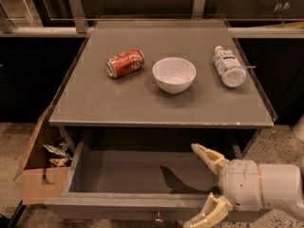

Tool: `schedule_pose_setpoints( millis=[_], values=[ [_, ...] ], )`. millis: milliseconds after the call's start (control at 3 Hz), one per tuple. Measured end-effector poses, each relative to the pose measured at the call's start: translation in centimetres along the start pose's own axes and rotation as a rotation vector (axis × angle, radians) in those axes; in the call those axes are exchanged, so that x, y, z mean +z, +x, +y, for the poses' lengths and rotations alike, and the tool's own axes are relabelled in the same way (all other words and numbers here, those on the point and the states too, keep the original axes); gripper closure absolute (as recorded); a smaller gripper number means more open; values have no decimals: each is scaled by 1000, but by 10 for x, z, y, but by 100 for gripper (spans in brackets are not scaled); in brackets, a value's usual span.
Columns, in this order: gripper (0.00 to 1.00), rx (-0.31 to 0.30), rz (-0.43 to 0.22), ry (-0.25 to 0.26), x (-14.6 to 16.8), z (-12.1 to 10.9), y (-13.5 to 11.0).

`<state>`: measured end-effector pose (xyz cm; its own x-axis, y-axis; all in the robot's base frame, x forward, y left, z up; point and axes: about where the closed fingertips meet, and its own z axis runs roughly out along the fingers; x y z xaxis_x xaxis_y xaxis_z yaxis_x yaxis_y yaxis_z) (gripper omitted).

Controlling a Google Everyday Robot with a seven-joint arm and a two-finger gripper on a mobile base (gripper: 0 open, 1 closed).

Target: Open top drawer

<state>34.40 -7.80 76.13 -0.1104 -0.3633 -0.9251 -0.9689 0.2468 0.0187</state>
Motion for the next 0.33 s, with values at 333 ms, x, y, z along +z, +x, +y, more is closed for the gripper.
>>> schedule_pose_setpoints(
  millis=[333],
  values=[
    [0, 0, 0, 0, 0, 0, 0]
  ],
)
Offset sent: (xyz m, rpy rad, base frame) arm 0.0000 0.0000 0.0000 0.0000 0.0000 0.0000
